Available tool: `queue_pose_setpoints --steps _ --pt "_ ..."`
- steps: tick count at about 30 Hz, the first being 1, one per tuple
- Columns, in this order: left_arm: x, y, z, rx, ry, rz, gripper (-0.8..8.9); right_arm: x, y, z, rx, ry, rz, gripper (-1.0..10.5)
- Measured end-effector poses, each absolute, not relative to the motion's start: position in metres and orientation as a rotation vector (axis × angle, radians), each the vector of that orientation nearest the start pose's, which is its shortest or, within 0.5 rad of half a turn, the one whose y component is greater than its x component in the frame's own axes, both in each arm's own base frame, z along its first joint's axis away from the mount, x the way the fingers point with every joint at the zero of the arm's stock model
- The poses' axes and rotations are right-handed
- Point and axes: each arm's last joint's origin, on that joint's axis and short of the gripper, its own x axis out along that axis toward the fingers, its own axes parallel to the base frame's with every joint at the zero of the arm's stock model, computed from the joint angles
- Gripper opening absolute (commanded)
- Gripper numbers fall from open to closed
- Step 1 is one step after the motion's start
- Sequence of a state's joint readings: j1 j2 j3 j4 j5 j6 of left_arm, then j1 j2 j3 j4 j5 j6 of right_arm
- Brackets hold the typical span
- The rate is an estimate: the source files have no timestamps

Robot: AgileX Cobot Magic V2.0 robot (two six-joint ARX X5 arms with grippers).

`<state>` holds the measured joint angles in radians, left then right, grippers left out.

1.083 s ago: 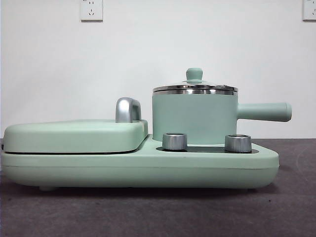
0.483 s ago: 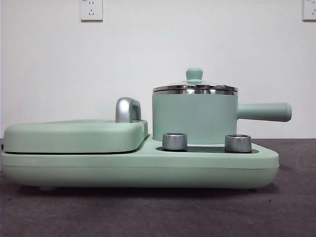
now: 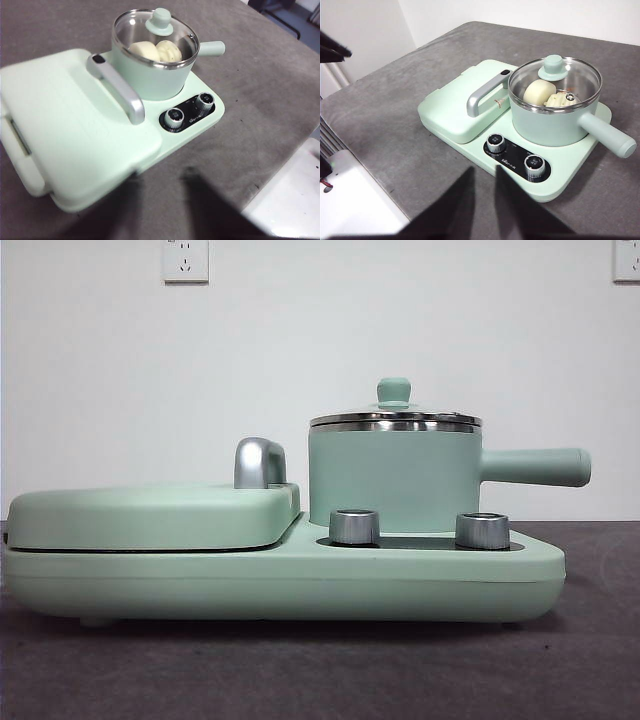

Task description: Put the buns in a small steamer

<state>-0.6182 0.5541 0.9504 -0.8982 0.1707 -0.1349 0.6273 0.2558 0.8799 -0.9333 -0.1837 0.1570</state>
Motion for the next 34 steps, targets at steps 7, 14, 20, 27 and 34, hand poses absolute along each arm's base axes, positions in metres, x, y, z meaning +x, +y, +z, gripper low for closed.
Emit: queue_pose_setpoints --steps 7,14,20,27,34 --pt "0.059 -0.048 0.343 -0.027 0.568 -0.729 0.07 0.014 0.016 0.333 0.074 0.370 0.773 0.2" --pt "0.058 -0.047 0.344 -0.029 0.562 -0.730 0.07 0.014 0.016 0.333 0.074 0.370 0.773 0.2" --pt "0.059 -0.045 0.341 -0.044 0.535 -0.700 0.07 0.014 0.016 0.333 0.074 0.369 0.773 0.2" --pt "0.064 -0.032 0.317 -0.095 0.494 -0.521 0.07 0.014 0.016 0.333 0.074 0.369 0.774 0.2" --pt "0.079 -0.016 0.262 -0.107 0.361 -0.281 0.07 0.014 0.016 0.333 0.074 0.370 0.774 0.2"
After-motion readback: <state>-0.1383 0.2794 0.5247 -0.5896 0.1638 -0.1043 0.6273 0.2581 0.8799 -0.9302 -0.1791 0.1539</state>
